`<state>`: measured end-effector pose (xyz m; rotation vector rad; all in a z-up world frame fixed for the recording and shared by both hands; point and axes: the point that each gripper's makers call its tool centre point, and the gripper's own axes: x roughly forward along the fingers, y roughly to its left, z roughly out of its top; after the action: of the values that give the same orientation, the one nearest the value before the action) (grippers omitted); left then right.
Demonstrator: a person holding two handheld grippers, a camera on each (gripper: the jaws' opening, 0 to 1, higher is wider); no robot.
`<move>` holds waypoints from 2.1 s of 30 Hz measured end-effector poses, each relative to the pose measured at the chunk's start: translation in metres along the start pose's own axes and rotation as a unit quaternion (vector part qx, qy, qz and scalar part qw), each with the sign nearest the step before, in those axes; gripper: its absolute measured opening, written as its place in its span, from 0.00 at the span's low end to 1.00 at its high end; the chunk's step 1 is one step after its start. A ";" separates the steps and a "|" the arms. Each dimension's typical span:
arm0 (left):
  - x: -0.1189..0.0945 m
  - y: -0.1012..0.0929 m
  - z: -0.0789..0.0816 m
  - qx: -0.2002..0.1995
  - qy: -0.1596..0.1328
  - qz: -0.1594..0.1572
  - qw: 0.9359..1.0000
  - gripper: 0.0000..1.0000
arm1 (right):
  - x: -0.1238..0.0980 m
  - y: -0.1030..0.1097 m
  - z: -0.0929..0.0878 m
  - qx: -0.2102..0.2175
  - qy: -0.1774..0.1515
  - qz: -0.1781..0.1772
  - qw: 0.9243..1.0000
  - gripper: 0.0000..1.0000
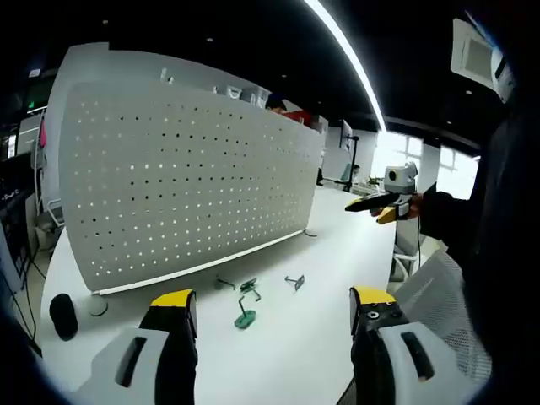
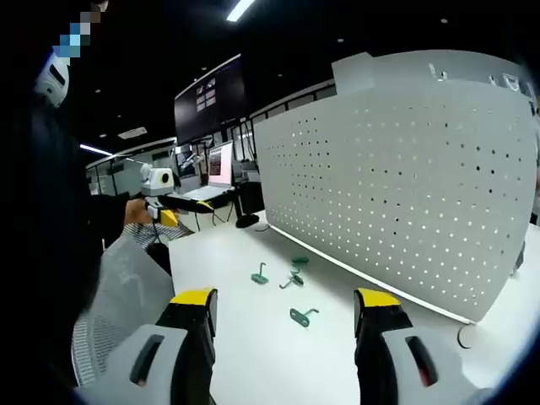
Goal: Insert the hook assembly into the mounting plate slot until the hook locks in place.
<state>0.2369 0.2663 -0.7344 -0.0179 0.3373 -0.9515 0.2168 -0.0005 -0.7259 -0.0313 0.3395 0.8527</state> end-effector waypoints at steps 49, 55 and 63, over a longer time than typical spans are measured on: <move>0.008 -0.006 -0.002 -0.002 0.002 -0.005 1.000 0.74 | 0.003 -0.004 -0.015 0.012 0.021 0.020 1.000 0.60; 0.009 -0.002 0.000 -0.002 -0.002 -0.001 1.000 0.73 | 0.005 -0.004 -0.021 0.020 0.028 0.022 0.999 0.59; 0.011 0.001 -0.001 -0.007 -0.005 -0.001 1.000 0.73 | 0.011 -0.005 -0.020 0.017 0.034 0.026 0.999 0.59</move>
<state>0.2430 0.2586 -0.7387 -0.0346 0.3348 -0.9506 0.2216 0.0006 -0.7485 -0.0199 0.4197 0.8980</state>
